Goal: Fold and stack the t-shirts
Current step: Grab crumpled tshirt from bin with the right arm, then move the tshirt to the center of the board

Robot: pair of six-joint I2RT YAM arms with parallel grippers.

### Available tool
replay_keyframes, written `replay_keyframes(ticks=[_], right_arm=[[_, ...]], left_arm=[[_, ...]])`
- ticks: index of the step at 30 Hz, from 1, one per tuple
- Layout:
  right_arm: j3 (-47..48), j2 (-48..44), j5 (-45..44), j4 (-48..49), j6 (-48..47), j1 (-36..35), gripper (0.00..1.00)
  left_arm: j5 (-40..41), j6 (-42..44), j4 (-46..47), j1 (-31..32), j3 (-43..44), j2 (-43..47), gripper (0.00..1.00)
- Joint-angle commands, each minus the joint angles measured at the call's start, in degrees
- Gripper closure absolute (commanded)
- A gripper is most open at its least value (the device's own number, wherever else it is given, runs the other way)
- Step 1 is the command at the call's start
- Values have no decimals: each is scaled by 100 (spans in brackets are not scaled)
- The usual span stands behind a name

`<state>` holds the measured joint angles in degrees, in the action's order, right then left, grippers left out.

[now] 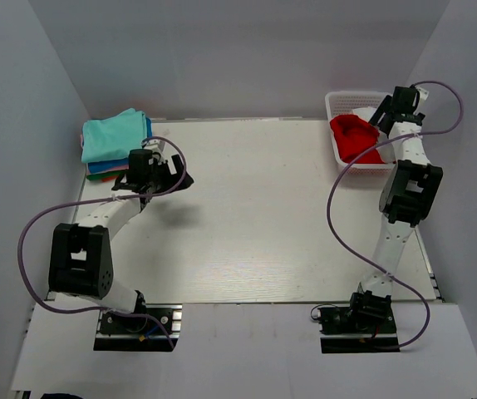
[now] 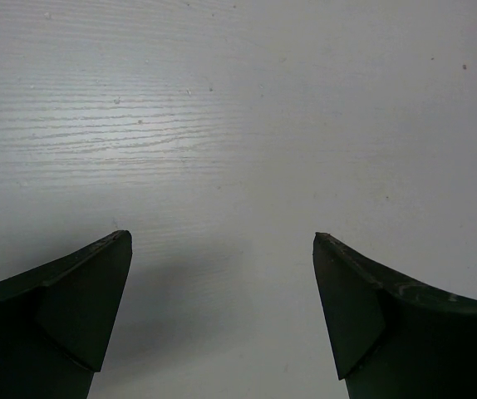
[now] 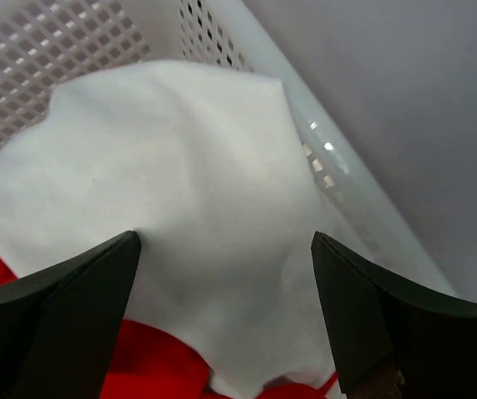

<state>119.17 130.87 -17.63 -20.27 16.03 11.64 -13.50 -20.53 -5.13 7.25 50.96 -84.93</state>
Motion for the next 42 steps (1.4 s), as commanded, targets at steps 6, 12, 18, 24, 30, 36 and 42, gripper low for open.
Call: replay_keyframes(ticks=[6, 12, 18, 24, 30, 36, 42], right_arm=[[212, 536, 426, 278, 1463, 128, 33], [150, 449, 770, 630, 1482, 207, 90], [167, -193, 428, 762, 973, 260, 100], [132, -948, 513, 937, 236, 251, 100], [176, -1712, 1286, 1157, -109, 233, 100], [430, -2231, 1359, 1631, -206, 225, 100], [853, -2434, 1927, 1685, -329, 199, 100]], left_arm=[[-92, 41, -129, 14, 380, -235, 0], [-92, 41, -182, 14, 432, -235, 0], [-144, 41, -182, 14, 432, -59, 0], [-259, 41, -120, 14, 230, 423, 0], [-311, 41, -6, 14, 2, 916, 0], [-311, 41, 47, 14, -121, 1285, 0], [-311, 41, 47, 14, -227, 1479, 0]])
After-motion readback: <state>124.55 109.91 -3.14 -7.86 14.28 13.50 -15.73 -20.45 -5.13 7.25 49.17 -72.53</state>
